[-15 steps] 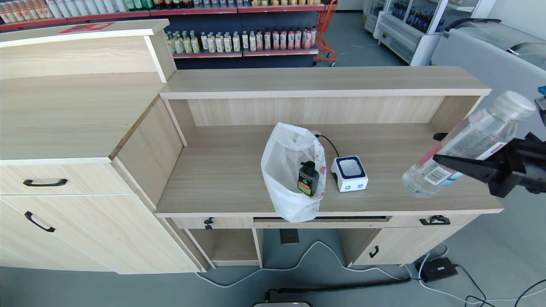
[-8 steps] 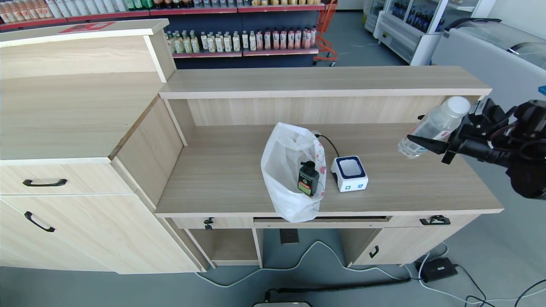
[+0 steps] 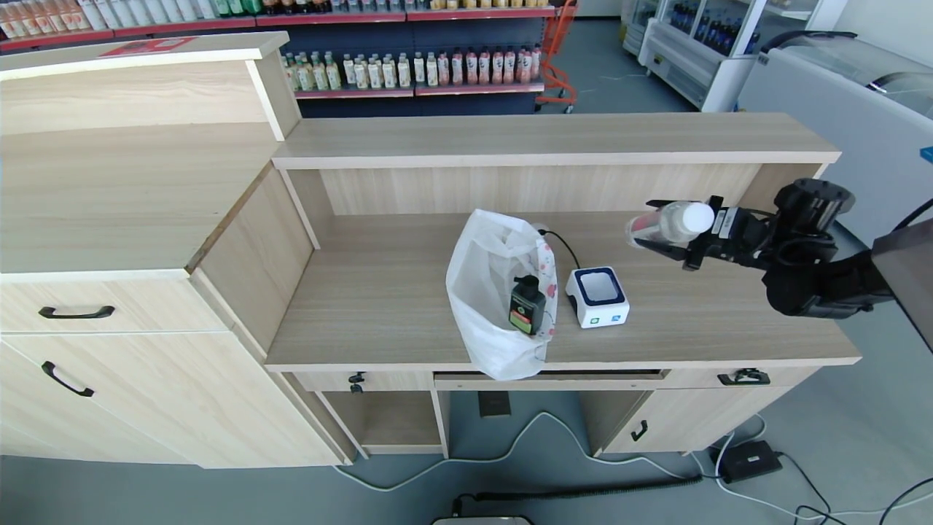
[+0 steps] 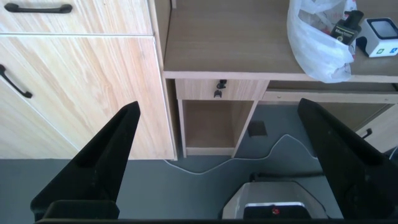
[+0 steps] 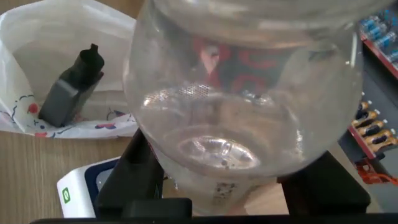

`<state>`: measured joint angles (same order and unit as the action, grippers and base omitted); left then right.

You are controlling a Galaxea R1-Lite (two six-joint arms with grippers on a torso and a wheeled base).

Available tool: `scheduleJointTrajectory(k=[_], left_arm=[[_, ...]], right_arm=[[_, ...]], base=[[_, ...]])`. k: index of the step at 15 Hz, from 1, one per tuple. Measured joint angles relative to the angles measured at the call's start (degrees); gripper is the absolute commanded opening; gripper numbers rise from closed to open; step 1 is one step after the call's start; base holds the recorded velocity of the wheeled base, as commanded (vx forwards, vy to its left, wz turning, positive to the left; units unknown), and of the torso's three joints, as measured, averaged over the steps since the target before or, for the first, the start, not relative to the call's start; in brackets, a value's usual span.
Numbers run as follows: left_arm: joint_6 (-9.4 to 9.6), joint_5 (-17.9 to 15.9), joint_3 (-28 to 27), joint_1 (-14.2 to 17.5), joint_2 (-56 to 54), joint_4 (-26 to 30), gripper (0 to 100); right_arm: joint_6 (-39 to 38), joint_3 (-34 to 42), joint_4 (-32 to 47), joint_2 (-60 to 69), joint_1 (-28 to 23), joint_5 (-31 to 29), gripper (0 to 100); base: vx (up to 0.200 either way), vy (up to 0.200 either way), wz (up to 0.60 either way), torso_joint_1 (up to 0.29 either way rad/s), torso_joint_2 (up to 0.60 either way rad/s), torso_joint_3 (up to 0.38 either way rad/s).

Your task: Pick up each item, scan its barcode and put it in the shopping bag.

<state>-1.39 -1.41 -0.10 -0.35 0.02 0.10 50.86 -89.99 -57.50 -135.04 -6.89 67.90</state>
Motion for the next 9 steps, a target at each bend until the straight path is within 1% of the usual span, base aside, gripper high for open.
scheduleJointTrajectory(k=[3, 9], left_arm=[[0.00, 0.00, 0.00, 0.00, 0.00, 0.00, 100], [0.00, 0.00, 0.00, 0.00, 0.00, 0.00, 100]], right_arm=[[0.73, -3.54, 0.02, -4.60, 0.33, 2.44, 0], [0.90, -11.19, 0.20, -11.28, 0.41, 4.41, 0]], base=[[0.000, 0.000, 0.00, 0.000, 0.00, 0.000], [0.000, 0.000, 0.00, 0.000, 0.00, 0.000]])
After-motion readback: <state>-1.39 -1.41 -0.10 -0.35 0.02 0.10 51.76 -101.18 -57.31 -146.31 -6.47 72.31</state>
